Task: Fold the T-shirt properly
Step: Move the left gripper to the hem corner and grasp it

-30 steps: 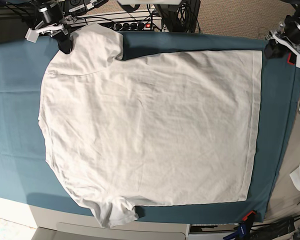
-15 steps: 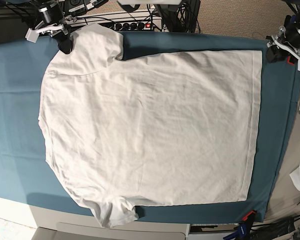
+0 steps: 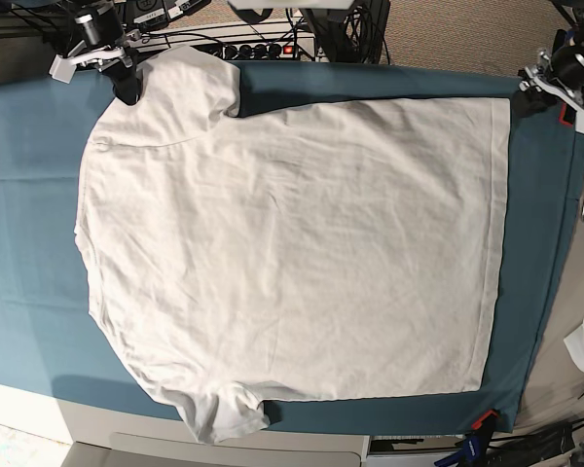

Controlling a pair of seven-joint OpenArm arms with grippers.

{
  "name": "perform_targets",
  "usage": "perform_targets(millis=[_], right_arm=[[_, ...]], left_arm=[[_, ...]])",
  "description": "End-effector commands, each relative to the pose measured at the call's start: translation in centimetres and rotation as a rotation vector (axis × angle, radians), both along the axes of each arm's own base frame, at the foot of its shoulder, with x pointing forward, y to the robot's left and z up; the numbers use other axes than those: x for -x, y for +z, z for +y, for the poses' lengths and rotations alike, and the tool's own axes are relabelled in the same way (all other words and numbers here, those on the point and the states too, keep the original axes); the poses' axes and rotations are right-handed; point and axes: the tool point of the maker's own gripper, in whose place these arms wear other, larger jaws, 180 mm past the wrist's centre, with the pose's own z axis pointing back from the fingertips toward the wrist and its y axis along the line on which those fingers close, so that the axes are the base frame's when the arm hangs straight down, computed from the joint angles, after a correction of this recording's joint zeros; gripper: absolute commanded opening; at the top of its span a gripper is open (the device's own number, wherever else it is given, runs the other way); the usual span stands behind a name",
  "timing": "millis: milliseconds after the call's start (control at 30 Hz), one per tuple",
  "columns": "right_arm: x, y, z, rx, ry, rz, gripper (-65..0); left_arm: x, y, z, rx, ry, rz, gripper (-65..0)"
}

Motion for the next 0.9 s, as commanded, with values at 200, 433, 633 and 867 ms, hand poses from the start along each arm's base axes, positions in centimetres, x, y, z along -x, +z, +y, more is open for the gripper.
perform_targets(millis=[200,433,633,867], right_arm=[[0.8,-0.7,0.0,0.015,0.015,0.053,-65.0],[0.8,-0.7,0.0,0.015,0.015,0.053,-65.0],[0.9,-0.7,0.0,0.015,0.014,0.052,-65.0],[1.0,-0.8,0.0,0.014,0.018,0.059,-65.0]], left_arm=[[-1.8,-0.1,-3.3,0.030,-0.109,-0.030,-41.3],[-2.1,-0.2,-3.7,0.028,-0.116,-0.038,-52.0],[-2.8,0.1,-3.2,0.008,-0.094,-0.075,-65.0],[-2.6,-0.2,-3.0,-0.015,-0.104,-0.060,-65.0]])
